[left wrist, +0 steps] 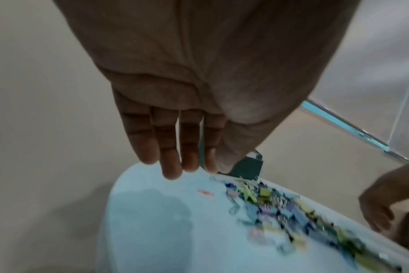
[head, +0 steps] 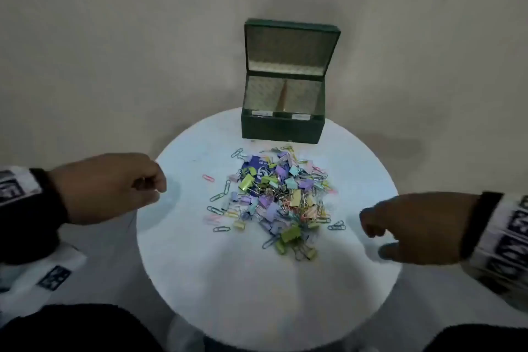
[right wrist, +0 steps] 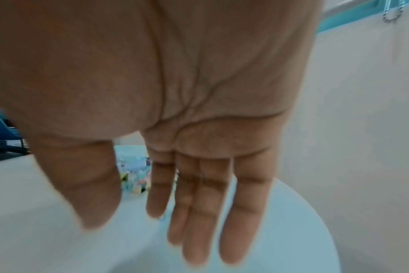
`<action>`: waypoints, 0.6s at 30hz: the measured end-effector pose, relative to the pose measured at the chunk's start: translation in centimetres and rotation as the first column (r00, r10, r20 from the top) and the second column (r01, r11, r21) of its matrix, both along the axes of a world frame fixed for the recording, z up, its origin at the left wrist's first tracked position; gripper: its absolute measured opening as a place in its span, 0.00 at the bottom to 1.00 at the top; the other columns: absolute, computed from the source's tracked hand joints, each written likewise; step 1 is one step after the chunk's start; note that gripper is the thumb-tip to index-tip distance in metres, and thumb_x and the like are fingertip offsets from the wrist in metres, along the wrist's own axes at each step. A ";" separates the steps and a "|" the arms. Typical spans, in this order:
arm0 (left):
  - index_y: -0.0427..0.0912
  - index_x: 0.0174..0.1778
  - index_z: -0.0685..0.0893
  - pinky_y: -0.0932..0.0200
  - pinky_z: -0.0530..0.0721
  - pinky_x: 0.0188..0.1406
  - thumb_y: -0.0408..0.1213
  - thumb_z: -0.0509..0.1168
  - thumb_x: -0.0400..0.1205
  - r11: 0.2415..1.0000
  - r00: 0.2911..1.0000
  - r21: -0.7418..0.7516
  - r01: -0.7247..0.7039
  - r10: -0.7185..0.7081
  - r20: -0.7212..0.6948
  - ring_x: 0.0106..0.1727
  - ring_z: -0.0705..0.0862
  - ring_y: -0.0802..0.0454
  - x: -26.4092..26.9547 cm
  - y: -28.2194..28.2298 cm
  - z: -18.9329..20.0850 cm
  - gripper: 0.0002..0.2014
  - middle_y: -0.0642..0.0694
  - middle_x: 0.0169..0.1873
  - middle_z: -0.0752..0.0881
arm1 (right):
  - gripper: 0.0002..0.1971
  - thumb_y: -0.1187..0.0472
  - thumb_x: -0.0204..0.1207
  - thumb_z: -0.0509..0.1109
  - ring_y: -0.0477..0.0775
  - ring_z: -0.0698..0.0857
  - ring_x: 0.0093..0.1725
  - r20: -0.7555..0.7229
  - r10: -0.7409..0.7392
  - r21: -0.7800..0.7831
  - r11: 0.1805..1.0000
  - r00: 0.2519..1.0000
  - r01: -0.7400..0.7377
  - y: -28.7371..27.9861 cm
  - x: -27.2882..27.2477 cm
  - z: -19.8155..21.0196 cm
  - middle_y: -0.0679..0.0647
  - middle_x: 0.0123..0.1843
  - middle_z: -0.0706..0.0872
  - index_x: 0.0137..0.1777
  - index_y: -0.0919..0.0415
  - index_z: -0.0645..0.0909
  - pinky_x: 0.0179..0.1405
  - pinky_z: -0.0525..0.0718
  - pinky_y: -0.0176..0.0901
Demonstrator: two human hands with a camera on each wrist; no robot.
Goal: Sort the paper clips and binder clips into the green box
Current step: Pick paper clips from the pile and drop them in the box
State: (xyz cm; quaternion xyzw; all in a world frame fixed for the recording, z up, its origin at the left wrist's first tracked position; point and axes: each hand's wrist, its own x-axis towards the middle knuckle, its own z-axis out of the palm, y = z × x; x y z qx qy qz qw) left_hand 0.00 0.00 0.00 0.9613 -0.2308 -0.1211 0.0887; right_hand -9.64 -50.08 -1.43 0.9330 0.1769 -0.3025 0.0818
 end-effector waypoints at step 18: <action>0.47 0.48 0.84 0.53 0.80 0.55 0.48 0.65 0.79 0.992 0.995 0.129 -0.018 0.005 0.095 0.51 0.83 0.48 -6.8 -9.0 -4.8 0.09 0.50 0.47 0.85 | 0.07 0.63 0.74 0.68 0.53 0.83 0.48 0.365 -0.344 0.275 0.928 0.865 0.253 11.0 -1.7 -4.5 0.47 0.45 0.83 0.48 0.51 0.84 0.46 0.85 0.44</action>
